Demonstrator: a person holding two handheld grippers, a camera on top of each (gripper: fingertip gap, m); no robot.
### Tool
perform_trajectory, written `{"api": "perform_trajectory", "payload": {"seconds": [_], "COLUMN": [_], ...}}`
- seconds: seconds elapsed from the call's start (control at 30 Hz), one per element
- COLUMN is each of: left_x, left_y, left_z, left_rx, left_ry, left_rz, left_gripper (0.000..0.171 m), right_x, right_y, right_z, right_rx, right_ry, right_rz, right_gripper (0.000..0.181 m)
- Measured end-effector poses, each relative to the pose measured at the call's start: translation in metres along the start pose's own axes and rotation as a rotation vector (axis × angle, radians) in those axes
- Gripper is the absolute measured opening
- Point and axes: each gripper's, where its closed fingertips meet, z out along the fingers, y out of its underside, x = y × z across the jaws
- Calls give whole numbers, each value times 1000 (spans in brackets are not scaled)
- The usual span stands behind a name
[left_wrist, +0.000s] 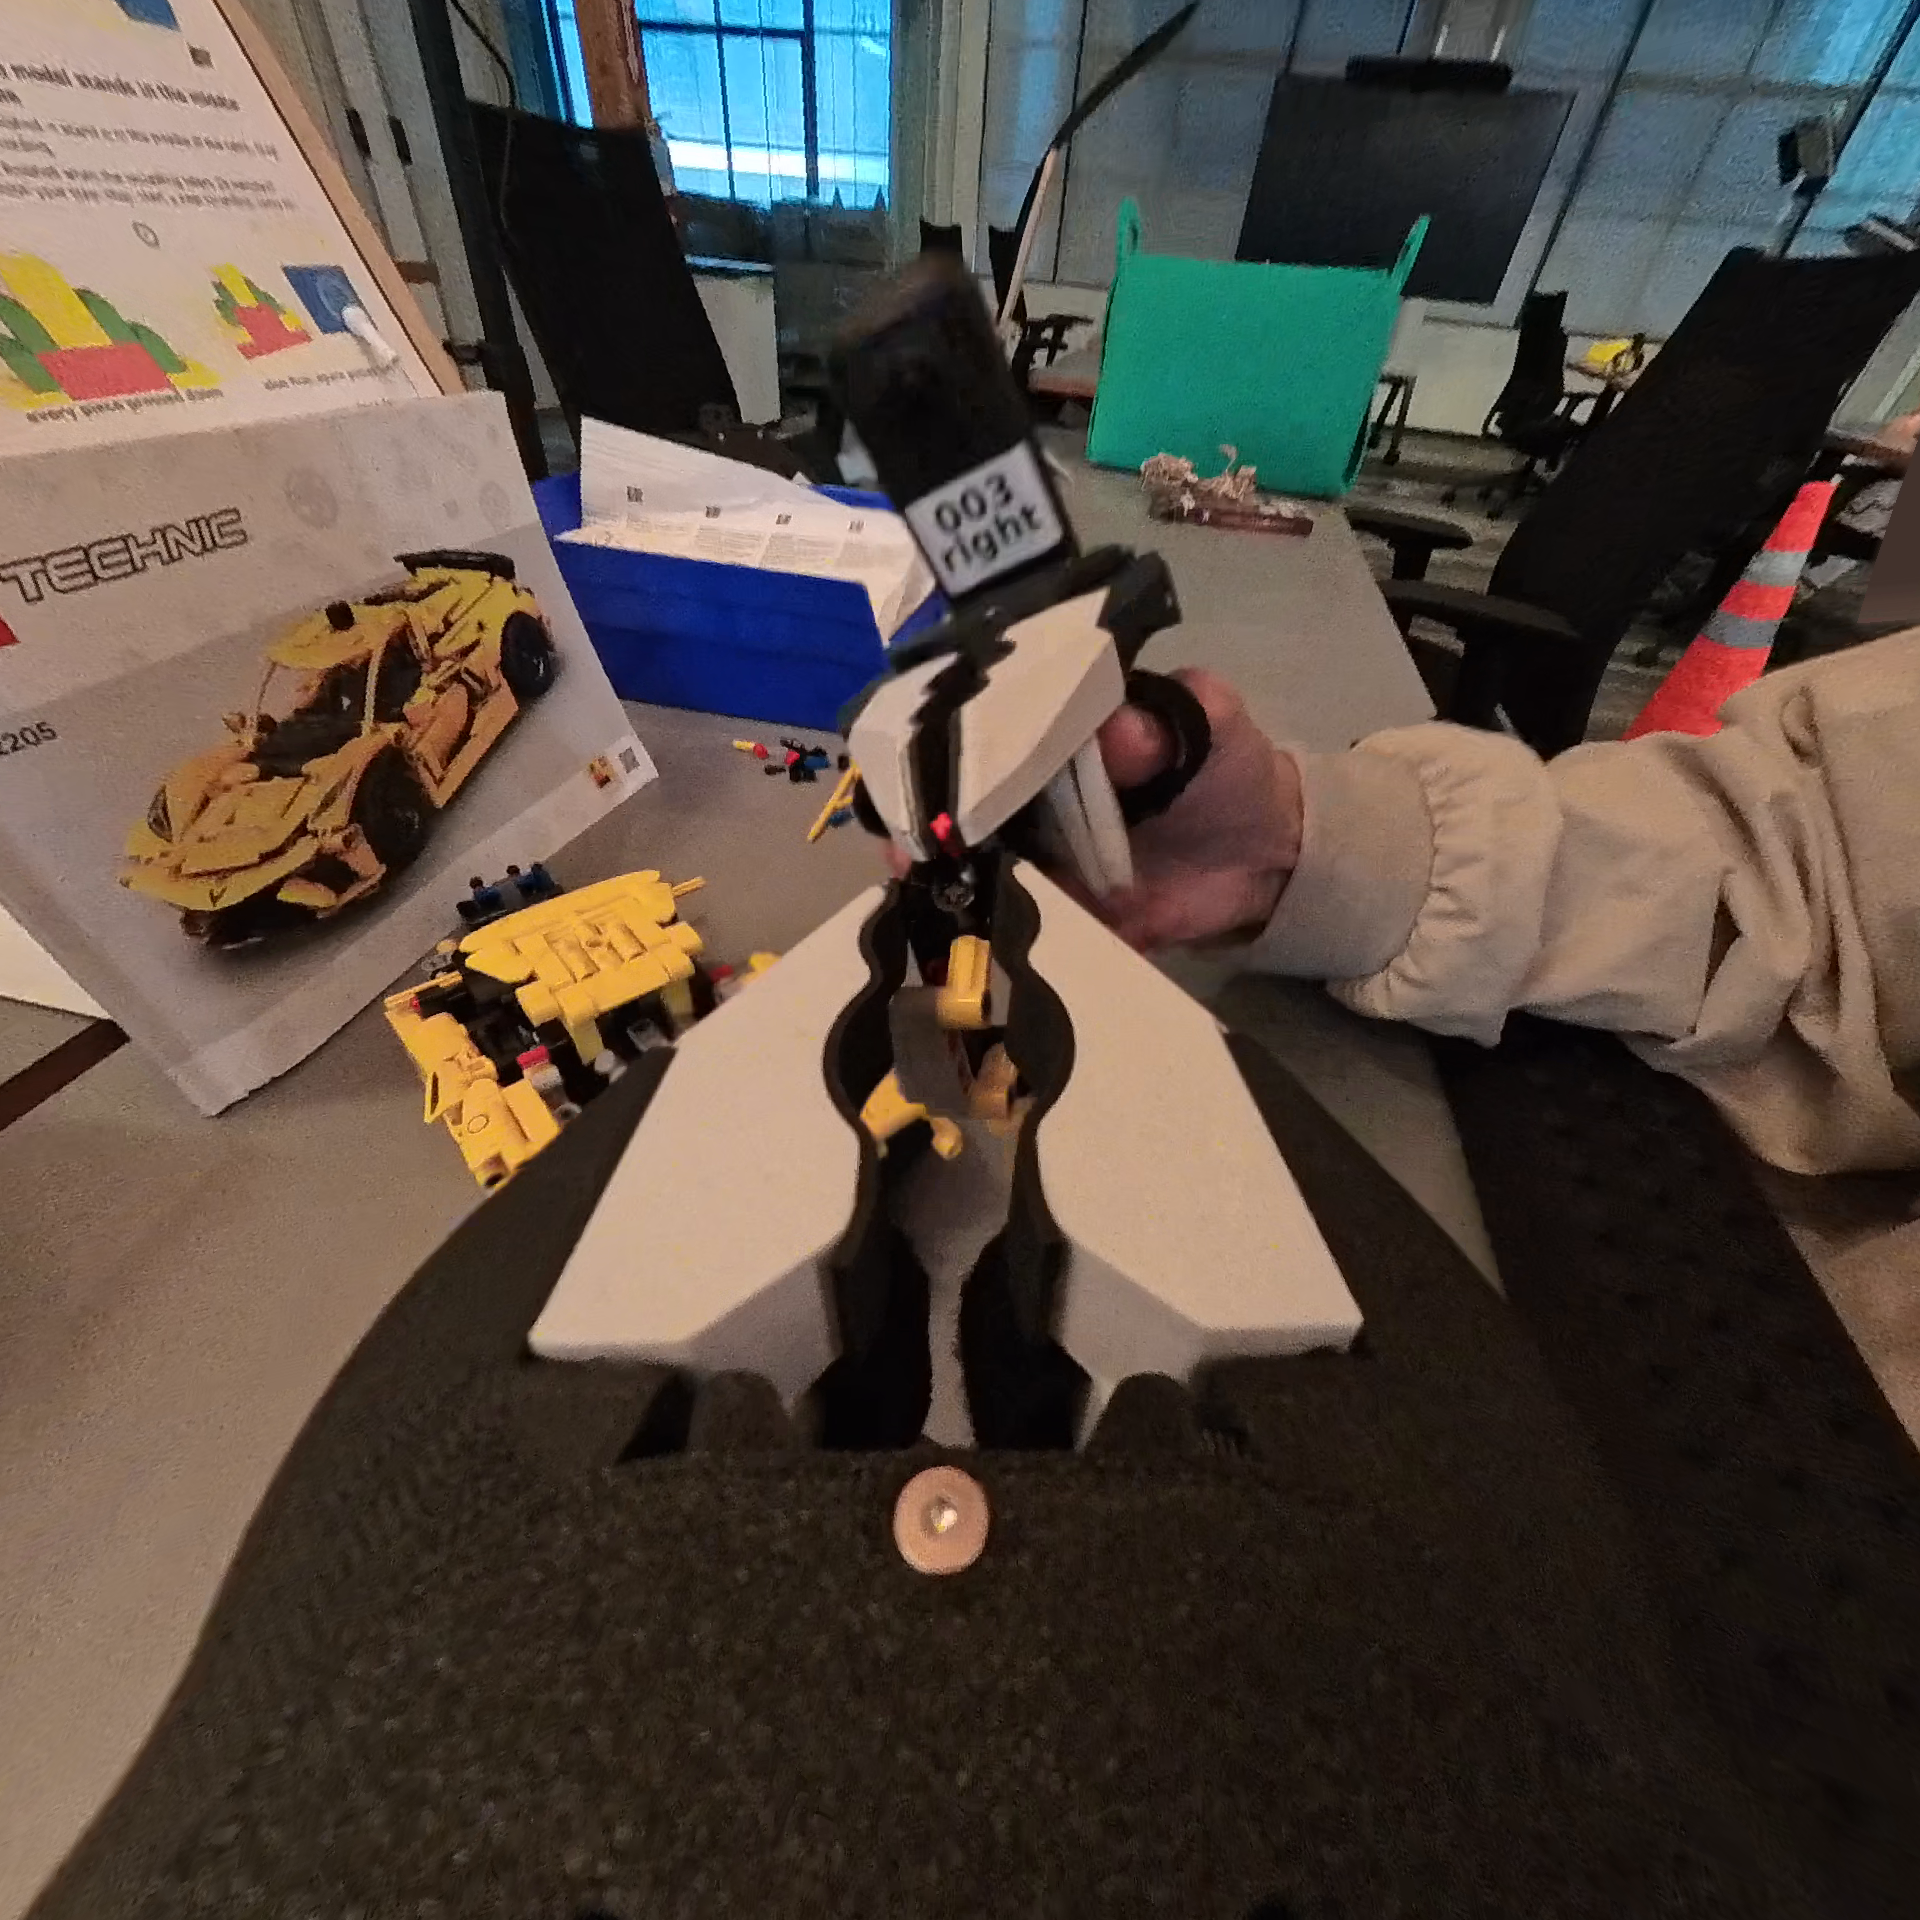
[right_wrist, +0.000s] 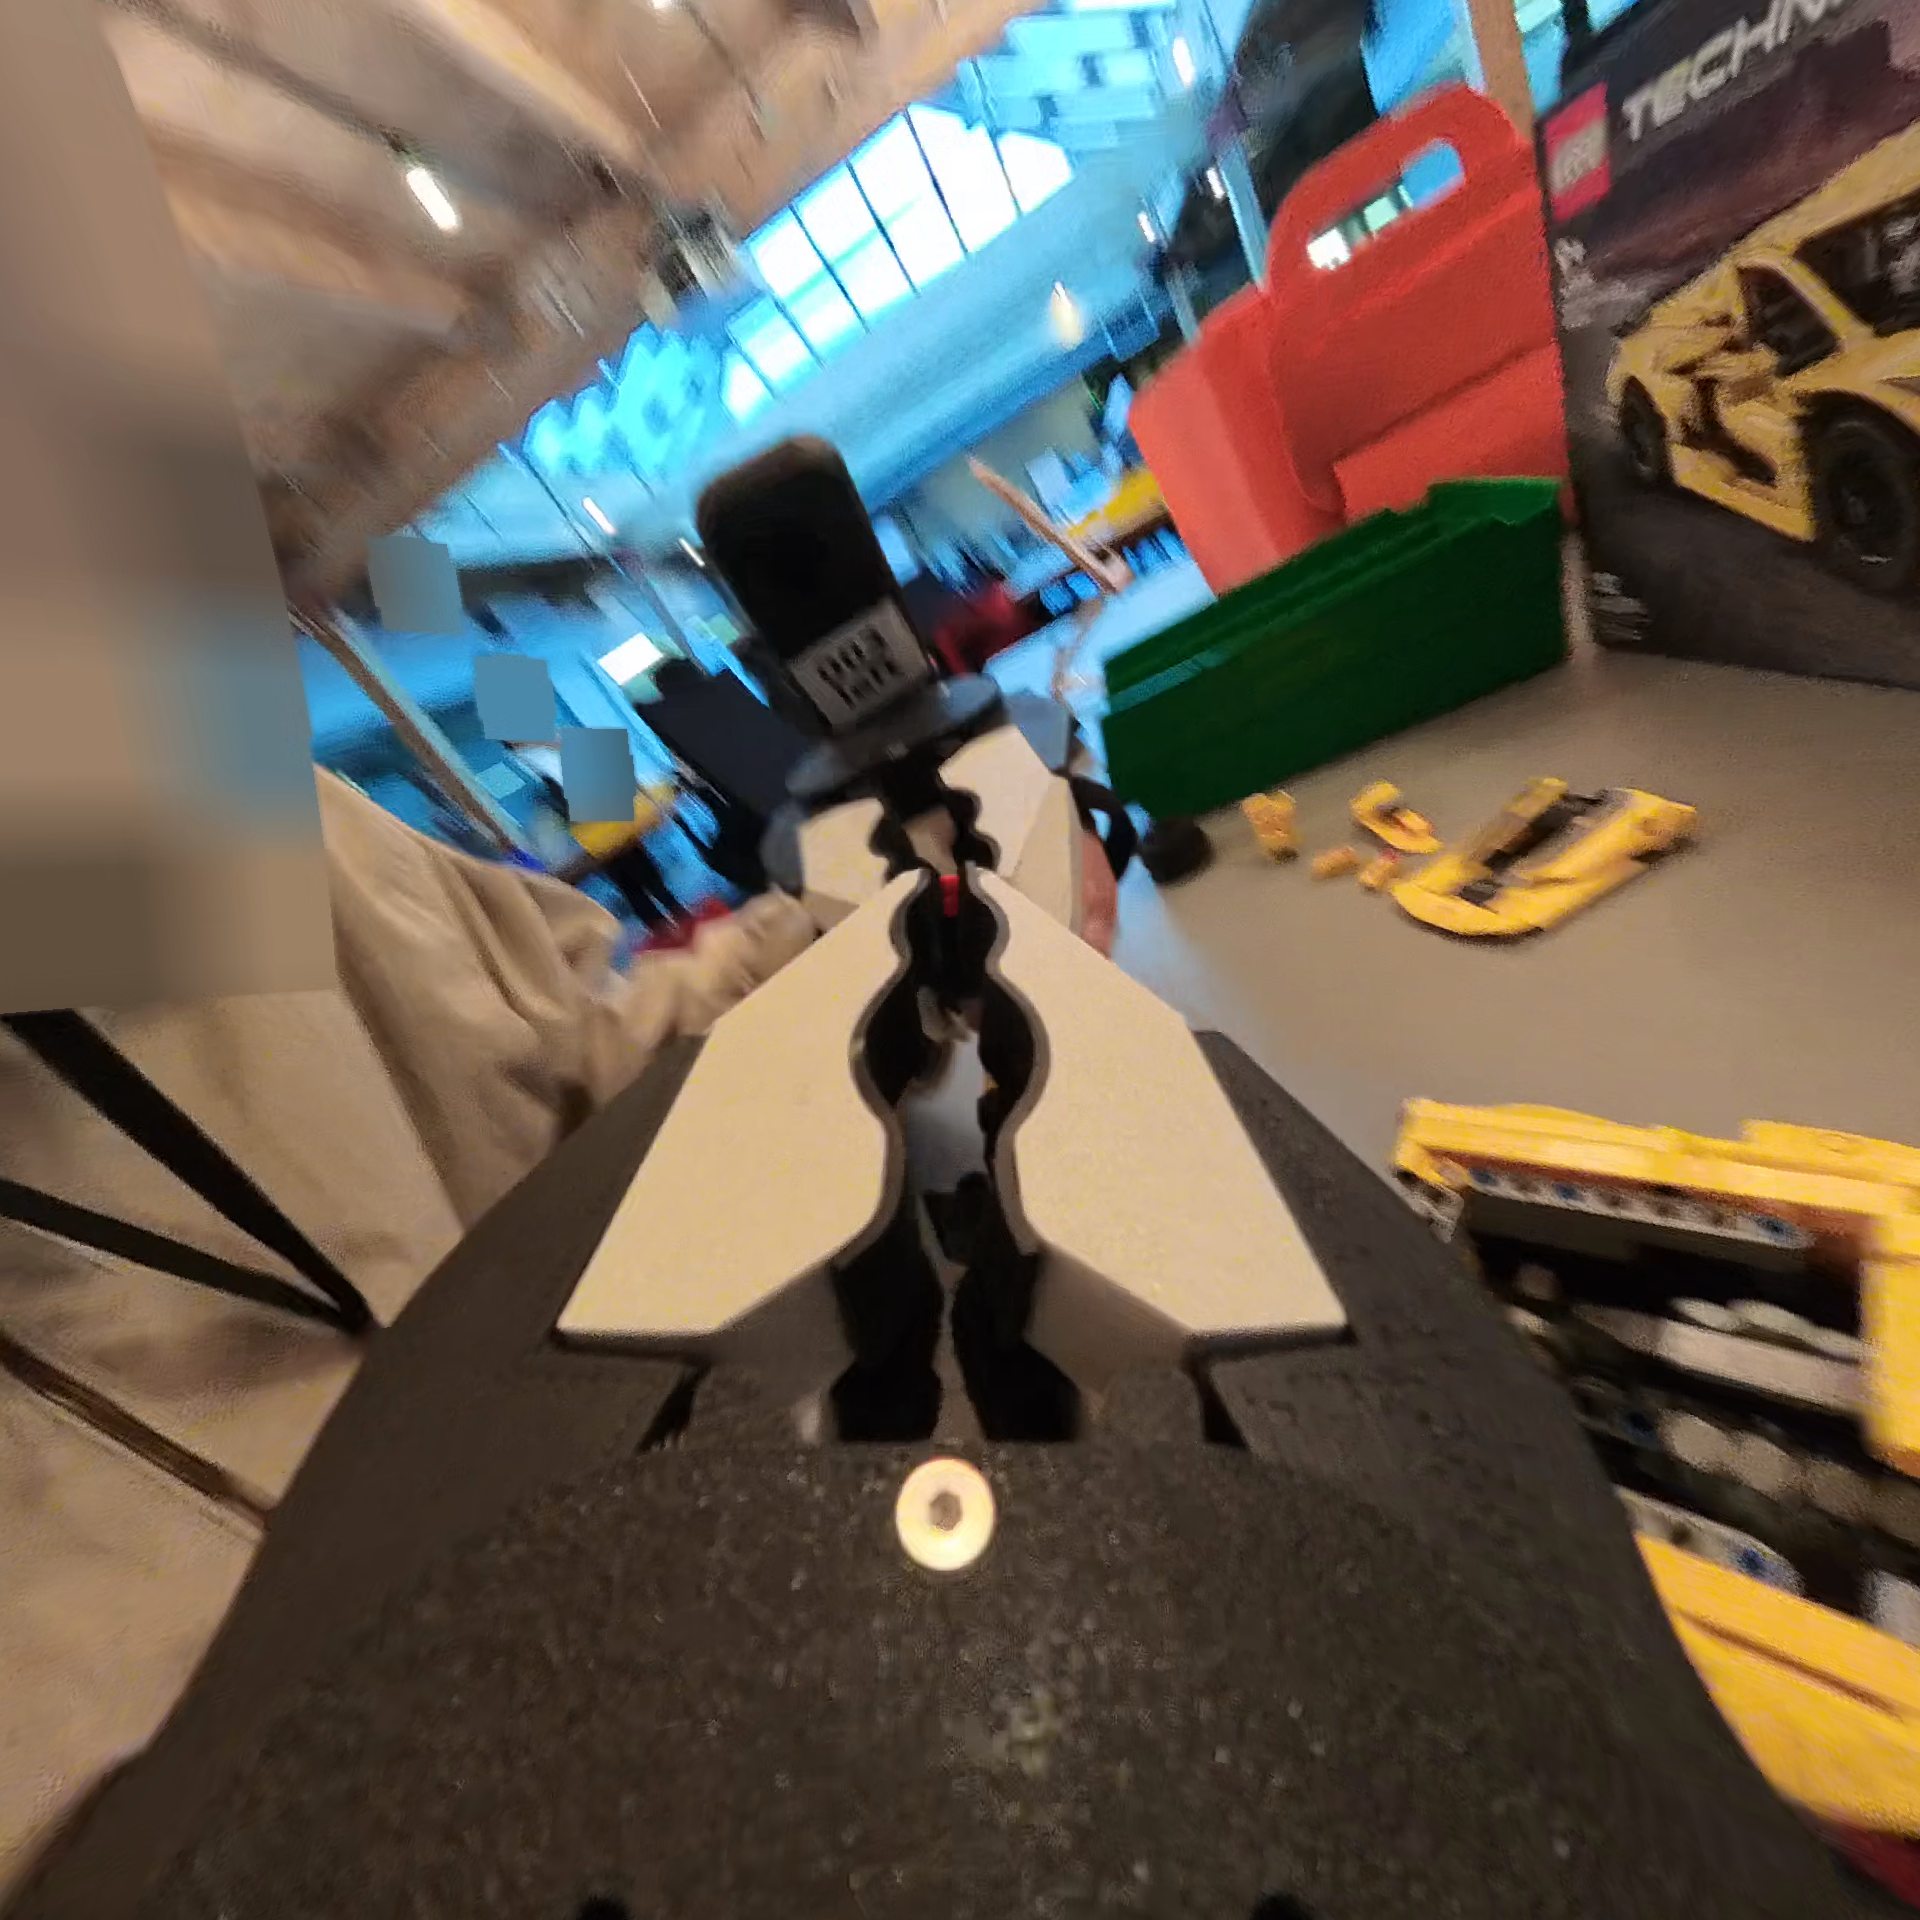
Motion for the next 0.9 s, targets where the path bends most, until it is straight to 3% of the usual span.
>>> {"api": "perform_trajectory", "payload": {"seconds": [0.1,0.13,0.33,0.4,0.43,0.7,0.9], "left_x": [0,3,2,-3,-2,-2,-4], "left_y": [25,26,14,37,43,34,9], "left_z": [11,14,9,12,14,12,1], "left_rx": [-135,-137,-90,-245,-250,-233,-57], "left_ry": [-32,-25,-40,-88,-82,-84,-36], "left_rz": [72,78,56,133,120,122,22], "left_gripper": [15,16,16,15,15,16,16], "right_x": [11,9,5,18,21,16,8], "right_y": [22,24,11,34,37,29,2], "right_z": [-12,-14,-6,-7,-8,-7,-6], "right_rx": [-305,-346,-164,-339,-384,-289,-7], "right_ry": [235,256,150,256,290,228,26], "right_rz": [-294,-322,-185,-275,-311,-211,11], "right_gripper": [1,1,0,1,1,0,0]}}
